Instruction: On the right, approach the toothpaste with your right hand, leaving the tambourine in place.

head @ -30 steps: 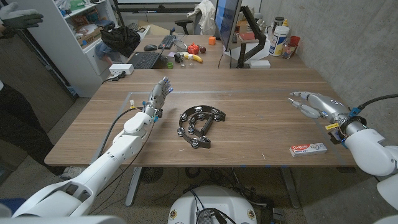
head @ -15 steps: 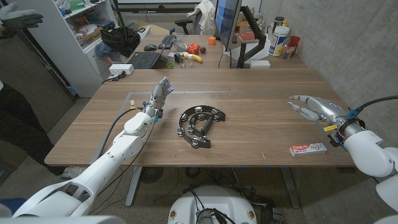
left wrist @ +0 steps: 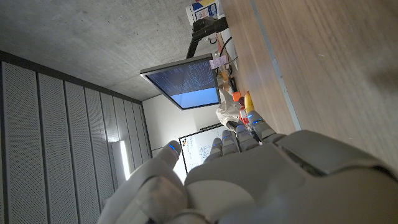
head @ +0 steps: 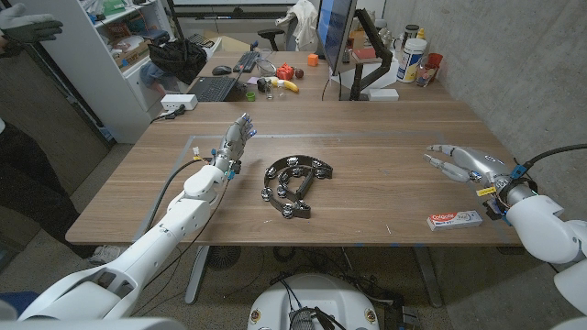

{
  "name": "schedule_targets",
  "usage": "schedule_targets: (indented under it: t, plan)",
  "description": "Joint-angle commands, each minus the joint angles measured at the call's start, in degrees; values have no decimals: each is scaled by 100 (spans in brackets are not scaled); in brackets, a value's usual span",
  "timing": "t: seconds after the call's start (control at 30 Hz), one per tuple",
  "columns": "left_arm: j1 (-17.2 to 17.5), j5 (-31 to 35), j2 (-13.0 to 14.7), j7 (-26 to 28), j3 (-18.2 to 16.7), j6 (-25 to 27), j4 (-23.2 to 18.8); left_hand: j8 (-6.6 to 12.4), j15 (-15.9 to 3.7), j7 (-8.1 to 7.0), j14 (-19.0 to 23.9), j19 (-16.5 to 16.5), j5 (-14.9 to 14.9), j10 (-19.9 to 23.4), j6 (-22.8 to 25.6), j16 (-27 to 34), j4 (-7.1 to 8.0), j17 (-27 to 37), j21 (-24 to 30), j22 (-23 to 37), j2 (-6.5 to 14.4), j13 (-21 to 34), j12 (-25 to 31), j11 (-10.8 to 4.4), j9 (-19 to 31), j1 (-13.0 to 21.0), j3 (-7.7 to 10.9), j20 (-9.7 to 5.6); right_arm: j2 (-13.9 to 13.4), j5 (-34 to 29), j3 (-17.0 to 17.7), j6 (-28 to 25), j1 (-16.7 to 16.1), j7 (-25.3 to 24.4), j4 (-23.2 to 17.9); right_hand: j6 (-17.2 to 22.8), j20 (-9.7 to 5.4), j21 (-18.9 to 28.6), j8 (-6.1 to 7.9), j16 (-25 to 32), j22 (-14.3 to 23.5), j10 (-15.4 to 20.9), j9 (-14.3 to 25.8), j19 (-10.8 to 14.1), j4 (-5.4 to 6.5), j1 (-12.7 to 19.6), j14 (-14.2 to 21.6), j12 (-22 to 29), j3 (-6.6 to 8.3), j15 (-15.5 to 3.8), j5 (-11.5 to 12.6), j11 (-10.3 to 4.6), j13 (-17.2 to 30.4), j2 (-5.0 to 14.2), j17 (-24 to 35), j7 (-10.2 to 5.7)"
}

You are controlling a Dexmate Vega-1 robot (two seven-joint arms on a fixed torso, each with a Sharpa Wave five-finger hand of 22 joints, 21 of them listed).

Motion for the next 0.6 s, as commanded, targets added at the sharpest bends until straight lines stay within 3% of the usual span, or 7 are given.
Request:
schedule_targets:
  t: [0.03, 0.6]
  plan:
    - [-6, 2, 6, -14, 13, 20, -2, 37, 4, -33, -46, -7, 20, -49, -44, -3, -4, 11, -15, 30, 397, 27, 25, -13, 18, -58, 31, -121, -83, -27, -77, -200, -34, 82, -49, -1, -200, -14, 15, 18, 32, 4, 26, 39, -49, 65, -22, 7, 22, -58, 19, -18, 32, -1, 17, -17]
    - [-104, -28, -9, -122, 11, 11, 193, 38, 10, -23, -42, -3, 19, -50, -44, -1, -3, 11, -22, 31, 400, 26, 25, -13, 18, -63, 41, -121, -331, 3, -379, -647, 108, 201, -51, 0, -197, -33, 17, 22, 33, 0, 27, 49, -89, 91, -25, 5, 21, -66, 23, -13, 33, 8, 21, -14]
